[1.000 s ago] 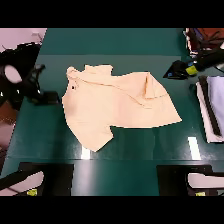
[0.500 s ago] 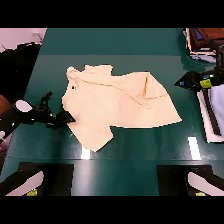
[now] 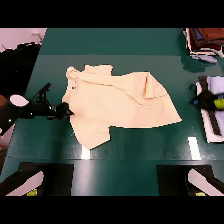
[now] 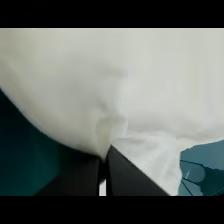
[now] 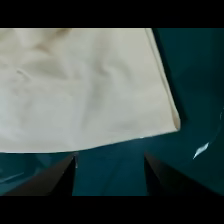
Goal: Fold the shirts.
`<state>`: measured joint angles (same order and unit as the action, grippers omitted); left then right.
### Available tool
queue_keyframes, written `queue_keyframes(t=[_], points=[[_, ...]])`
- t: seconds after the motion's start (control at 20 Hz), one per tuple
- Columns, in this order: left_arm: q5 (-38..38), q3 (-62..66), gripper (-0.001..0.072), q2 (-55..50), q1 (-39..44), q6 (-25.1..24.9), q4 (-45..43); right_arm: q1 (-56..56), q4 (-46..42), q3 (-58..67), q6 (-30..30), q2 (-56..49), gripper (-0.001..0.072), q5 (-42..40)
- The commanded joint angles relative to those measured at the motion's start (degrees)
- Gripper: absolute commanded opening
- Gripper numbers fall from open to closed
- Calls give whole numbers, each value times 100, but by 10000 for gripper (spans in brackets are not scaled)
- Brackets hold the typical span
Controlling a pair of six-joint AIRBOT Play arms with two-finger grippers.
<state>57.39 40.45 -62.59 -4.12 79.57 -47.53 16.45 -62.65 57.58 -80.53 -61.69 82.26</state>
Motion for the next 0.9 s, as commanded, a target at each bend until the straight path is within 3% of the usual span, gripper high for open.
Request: queue_keyframes(t=[0.0, 0.05, 0.15, 0.35, 0.5, 0.55, 0.7, 0.85], points=[[129, 448, 23, 4, -2, -59, 37, 896, -85, -1340, 0, 57, 531, -275], [111, 476, 23, 4, -2, -59, 37, 1029, 101, -1690, 2, 2, 527, -446], [57, 472, 23, 2, -2, -59, 35, 1075, 540, -2151, 81, -155, 444, -905], [70, 472, 24, 2, -2, -59, 31, 623, 1215, -2350, 264, -584, 436, -1764], [68, 472, 23, 2, -2, -59, 2, 111, 1209, -2070, 260, -914, 424, -2065], [72, 472, 23, 2, -2, -59, -2, -44, 1202, -1939, 260, -1029, 372, -2100], [103, 474, 23, 7, -2, -59, -9, -382, 1084, -1591, 352, -1241, 13, -2100], [-9, 651, 22, 468, -4, 146, -400, -581, 826, -1182, 455, -984, 16, -1722]])
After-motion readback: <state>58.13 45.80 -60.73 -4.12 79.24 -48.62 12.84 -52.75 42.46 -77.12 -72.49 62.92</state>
